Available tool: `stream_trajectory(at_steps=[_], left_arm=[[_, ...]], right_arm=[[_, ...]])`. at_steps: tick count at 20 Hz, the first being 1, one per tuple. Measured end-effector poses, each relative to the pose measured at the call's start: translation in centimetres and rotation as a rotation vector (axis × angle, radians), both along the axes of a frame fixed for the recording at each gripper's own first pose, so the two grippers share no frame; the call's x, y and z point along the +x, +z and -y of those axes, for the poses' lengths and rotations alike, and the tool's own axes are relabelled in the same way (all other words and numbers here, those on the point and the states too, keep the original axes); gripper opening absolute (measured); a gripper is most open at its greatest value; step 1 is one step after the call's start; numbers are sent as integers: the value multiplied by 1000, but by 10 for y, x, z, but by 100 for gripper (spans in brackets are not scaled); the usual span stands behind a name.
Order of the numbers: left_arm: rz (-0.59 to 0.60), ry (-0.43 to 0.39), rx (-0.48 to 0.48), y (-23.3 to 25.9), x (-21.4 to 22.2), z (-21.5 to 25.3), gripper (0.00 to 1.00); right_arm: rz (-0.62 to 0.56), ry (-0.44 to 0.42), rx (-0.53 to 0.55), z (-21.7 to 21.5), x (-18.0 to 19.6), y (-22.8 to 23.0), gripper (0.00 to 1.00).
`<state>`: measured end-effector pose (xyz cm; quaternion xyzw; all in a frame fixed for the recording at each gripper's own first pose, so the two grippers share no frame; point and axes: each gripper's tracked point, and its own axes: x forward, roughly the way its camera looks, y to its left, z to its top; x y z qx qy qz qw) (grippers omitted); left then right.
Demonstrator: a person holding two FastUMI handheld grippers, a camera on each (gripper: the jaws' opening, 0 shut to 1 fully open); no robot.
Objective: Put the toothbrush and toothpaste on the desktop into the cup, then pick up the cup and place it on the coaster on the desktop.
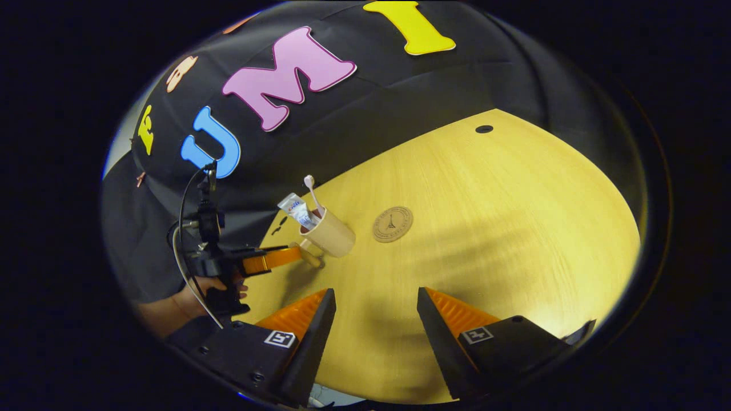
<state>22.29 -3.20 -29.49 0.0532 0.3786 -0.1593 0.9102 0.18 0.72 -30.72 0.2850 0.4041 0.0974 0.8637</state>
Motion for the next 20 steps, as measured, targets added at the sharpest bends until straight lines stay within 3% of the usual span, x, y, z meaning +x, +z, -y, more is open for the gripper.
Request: stream_trajectory(at_steps=[2,3,4,5,12,16,20], left_arm=[[-23,-32,25,-4,4,6,68],[-36,-38,36,-6,6,8,75],[-46,-39,43,-7,10,10,67],[-58,-42,42,-8,13,13,65],[-165,-90,130,-27,24,22,65],[-199,-57,114,-30,26,27,51],[-231,-25,105,-33,27,27,25]], right_arm=[[-15,-11,-2,9,-5,-4,88],[-29,-17,1,12,-7,-6,89],[-41,-25,6,16,-9,-9,89],[-49,-33,10,19,-9,-11,89],[-70,-55,1,37,-15,-16,88],[-69,-71,8,45,-13,-17,88],[-73,-73,3,50,-15,-20,88]])
